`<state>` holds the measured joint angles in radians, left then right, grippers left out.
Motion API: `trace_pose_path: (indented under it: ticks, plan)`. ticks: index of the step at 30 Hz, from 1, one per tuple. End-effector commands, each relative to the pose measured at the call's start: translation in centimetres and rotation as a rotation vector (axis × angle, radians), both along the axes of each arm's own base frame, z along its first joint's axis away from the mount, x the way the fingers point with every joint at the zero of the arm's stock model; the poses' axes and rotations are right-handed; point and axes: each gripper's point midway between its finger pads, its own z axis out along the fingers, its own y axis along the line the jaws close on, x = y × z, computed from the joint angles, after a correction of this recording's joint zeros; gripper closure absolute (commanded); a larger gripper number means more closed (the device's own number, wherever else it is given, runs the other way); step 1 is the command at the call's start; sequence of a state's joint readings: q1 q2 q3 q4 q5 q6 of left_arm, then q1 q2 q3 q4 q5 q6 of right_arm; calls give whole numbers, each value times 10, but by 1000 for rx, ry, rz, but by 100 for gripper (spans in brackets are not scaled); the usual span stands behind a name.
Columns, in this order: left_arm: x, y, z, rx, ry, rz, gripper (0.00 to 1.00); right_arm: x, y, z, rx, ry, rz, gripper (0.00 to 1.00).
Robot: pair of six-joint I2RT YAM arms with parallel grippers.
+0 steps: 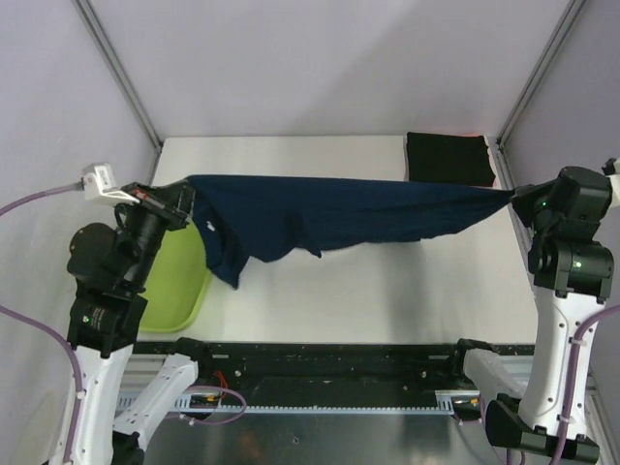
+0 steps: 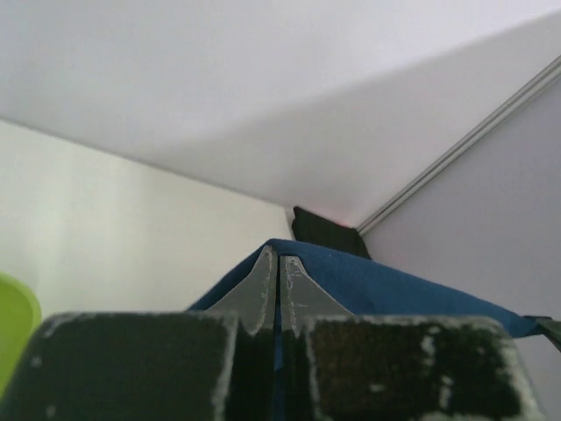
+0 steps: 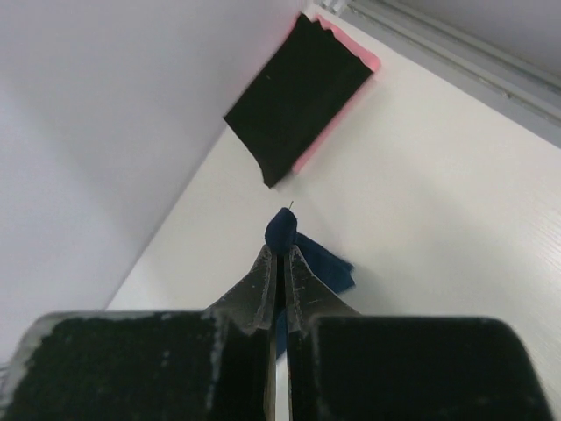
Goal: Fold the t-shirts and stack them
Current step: Flatten out the tshirt
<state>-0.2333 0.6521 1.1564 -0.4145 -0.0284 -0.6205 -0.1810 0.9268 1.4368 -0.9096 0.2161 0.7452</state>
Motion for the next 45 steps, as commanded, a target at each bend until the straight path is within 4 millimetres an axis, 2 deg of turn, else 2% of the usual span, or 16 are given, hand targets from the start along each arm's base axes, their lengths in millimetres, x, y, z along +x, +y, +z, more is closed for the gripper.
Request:
trace_pose_path:
  ticks: [1,3,6,13,15,17,21,23,25,28,31,35,40,41,42,45]
  plan:
    - [12,14,34,-13,-41,91,100,-8,-4,42,-42,-89,-14,100]
    - [29,14,46,-9,-38,110,100,6,-3,52,-34,-121,4,100]
    - [66,11,61,6,-26,139,100,44,0,66,-15,-180,48,100]
    - [179,-15,85,2,-10,103,100,150,-9,97,-14,-282,93,100]
    - [212,-23,95,-12,-21,72,100,173,-11,121,-31,-328,96,100]
    - [233,-28,116,-40,-64,34,100,188,-13,144,-51,-363,95,100]
    - [243,-26,160,-119,-155,-49,100,195,-22,182,-87,-409,74,100]
    - [233,-22,170,-138,-171,-71,100,185,-26,188,-91,-407,65,100]
    - [222,-18,165,-143,-150,-71,100,173,-29,180,-89,-376,60,100]
    - [210,-9,126,-144,-53,-41,100,155,-27,140,-67,-299,72,100]
    - [206,-5,59,-138,114,-35,100,138,-25,70,-28,-161,86,100]
    - [200,-18,-58,-118,386,-98,100,111,-25,-55,17,99,89,100]
    - [178,-27,-207,-26,700,-142,97,102,-10,-176,67,387,159,100]
    - [172,-29,-232,-4,756,-152,91,102,-7,-193,65,431,165,100]
    - [165,-31,-253,17,807,-161,80,102,-4,-206,62,465,172,100]
    - [141,-43,-286,98,879,-179,42,105,0,-231,30,537,175,100]
